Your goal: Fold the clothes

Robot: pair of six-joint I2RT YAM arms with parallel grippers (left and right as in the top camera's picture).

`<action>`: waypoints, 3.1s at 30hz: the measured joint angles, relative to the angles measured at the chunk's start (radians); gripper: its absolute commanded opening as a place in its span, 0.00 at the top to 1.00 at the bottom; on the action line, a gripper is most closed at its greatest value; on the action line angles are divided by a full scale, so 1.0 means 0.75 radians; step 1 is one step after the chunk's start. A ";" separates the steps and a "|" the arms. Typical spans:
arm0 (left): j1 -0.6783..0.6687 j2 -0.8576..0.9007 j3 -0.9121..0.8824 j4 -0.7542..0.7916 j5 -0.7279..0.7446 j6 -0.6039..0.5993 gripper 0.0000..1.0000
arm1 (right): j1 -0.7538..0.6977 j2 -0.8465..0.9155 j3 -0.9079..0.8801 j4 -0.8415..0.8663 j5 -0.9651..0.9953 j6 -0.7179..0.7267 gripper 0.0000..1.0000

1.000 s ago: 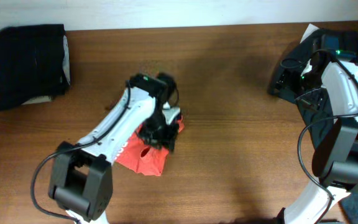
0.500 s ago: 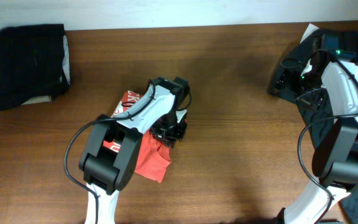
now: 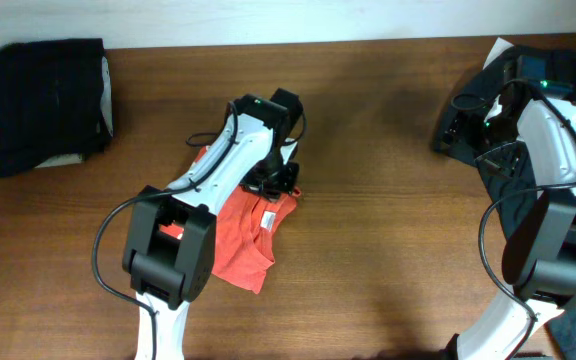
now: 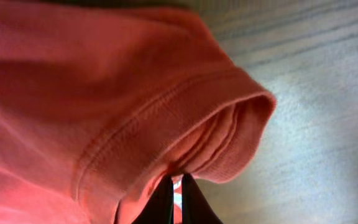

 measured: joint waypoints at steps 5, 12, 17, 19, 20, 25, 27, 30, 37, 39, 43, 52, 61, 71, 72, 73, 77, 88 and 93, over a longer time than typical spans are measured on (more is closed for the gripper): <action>-0.008 0.042 0.000 0.095 -0.055 -0.001 0.96 | 0.000 0.000 0.000 0.000 0.000 0.000 0.01; -0.008 0.165 0.046 0.137 0.001 -0.001 0.98 | 0.000 0.000 0.000 0.000 -0.001 0.001 0.01; -0.010 0.176 0.603 -0.136 0.056 0.045 0.01 | 0.000 0.000 0.000 0.000 -0.001 0.001 0.01; -0.010 0.172 0.724 -0.150 0.087 0.069 0.01 | 0.000 0.000 0.000 -0.001 -0.001 0.001 0.01; -0.010 0.172 0.736 -0.143 0.087 0.076 0.01 | 0.000 0.000 0.000 -0.001 0.000 0.001 0.01; 0.096 0.172 0.736 -0.143 -0.190 0.081 0.01 | 0.000 0.000 0.000 -0.001 -0.001 0.000 0.02; 0.248 0.172 0.736 -0.142 -0.247 0.085 0.01 | 0.000 0.000 0.000 -0.001 0.000 0.001 0.01; 0.499 0.172 0.736 -0.144 -0.242 0.146 0.01 | 0.000 0.000 0.000 -0.001 0.000 0.000 0.01; 0.732 0.172 0.607 -0.164 -0.162 0.337 0.01 | 0.000 0.000 0.000 -0.002 0.000 0.001 0.01; 0.786 0.171 0.430 -0.118 -0.005 0.476 0.01 | 0.000 0.000 0.000 -0.002 0.000 0.001 0.01; 0.805 0.180 0.125 0.021 0.219 0.748 0.01 | 0.000 0.000 0.000 -0.001 0.000 0.000 0.01; 1.043 0.180 0.016 0.093 0.323 0.895 0.01 | 0.000 0.000 0.000 -0.001 0.000 0.000 0.01; 1.044 0.101 -0.190 0.204 0.608 0.980 0.01 | 0.000 0.000 0.000 0.000 -0.001 0.000 0.01; 0.900 0.073 -0.337 0.115 0.790 0.998 0.31 | 0.000 0.000 0.000 0.000 0.000 0.000 0.01; 0.889 0.073 -0.341 0.132 0.770 0.995 0.30 | 0.000 0.000 0.000 0.000 0.000 -0.001 0.01; 0.874 0.082 -0.350 0.153 0.763 0.995 0.34 | 0.000 0.000 0.000 -0.002 0.000 0.001 0.01; 0.821 0.094 -0.363 0.167 0.741 0.998 0.69 | 0.000 0.000 0.000 0.000 0.000 -0.001 0.01; 0.774 0.112 -0.266 0.378 0.609 0.762 0.99 | 0.000 0.000 0.000 0.000 0.000 -0.001 0.01; 0.775 0.122 -0.150 0.563 0.406 0.632 0.99 | 0.000 0.000 0.000 0.000 0.000 0.000 0.01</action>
